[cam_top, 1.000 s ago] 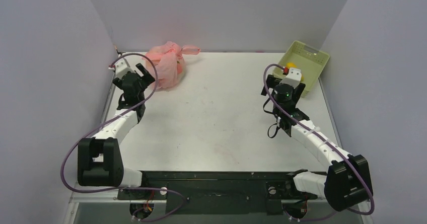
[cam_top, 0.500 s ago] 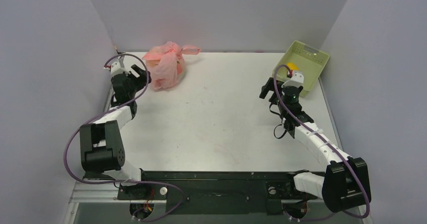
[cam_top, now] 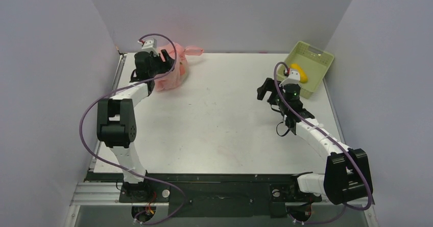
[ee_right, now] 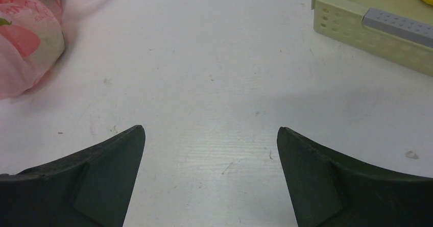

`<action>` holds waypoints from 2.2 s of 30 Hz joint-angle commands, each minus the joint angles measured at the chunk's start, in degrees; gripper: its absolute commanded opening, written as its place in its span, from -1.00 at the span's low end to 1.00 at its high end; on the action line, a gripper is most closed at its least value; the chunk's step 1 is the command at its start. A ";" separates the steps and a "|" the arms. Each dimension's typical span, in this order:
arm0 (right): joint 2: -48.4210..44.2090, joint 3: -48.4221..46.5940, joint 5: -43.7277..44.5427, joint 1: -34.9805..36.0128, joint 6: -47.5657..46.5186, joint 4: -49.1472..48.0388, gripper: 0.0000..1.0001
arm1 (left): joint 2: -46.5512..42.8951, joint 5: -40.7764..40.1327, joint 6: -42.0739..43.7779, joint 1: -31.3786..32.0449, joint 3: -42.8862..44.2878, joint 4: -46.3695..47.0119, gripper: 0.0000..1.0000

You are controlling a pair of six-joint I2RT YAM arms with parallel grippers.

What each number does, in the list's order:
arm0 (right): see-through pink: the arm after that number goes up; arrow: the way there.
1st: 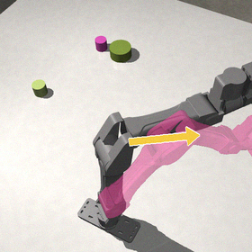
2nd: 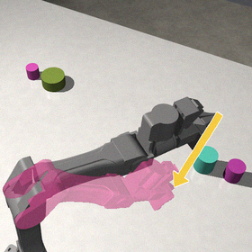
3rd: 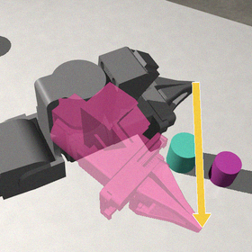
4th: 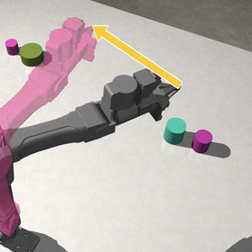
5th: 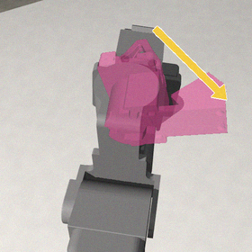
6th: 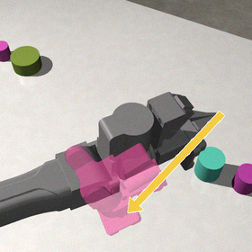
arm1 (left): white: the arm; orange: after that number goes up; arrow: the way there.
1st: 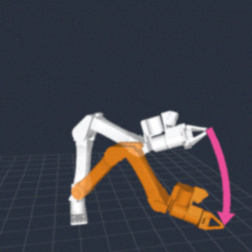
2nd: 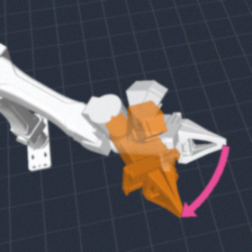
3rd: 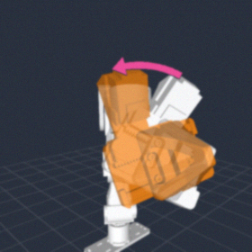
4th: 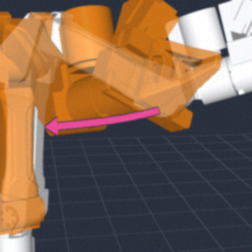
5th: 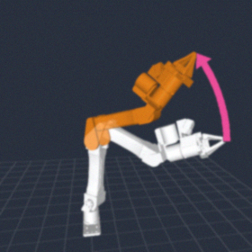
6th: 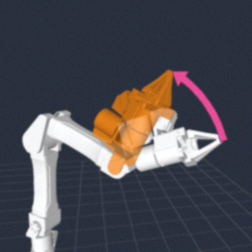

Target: Take the fake fruits out of the plastic bag

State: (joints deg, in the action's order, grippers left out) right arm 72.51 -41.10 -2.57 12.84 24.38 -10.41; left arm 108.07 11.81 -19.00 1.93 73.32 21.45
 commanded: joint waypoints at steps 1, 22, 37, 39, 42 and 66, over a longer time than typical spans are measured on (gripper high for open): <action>1.38 -3.03 -2.27 0.40 -0.32 -3.55 0.95 | 2.92 -2.98 6.81 3.37 6.53 -6.99 0.32; 3.51 -5.21 -1.84 -0.33 -1.85 -1.44 0.93 | 14.20 -26.67 21.71 14.17 30.17 -36.71 -1.00; 8.12 -8.53 -9.55 3.52 -2.54 -2.95 0.85 | -4.46 -3.84 1.31 19.12 3.82 -37.66 -1.00; 8.74 -9.04 -10.30 4.50 -2.61 -2.63 0.84 | -6.99 -2.03 -1.52 20.62 -0.65 -35.52 -1.00; 8.89 -9.73 -10.45 5.89 -3.26 -1.73 0.83 | -11.00 -1.36 -3.22 23.07 -6.65 -32.90 -1.00; 7.14 -5.93 -17.02 15.05 0.90 -7.53 0.78 | -35.19 -5.96 -9.72 32.73 -23.18 -25.16 -0.26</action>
State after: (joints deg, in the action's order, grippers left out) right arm 79.96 -47.46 -16.95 26.00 22.48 -12.23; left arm 73.38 7.20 -28.29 33.56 47.51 -9.02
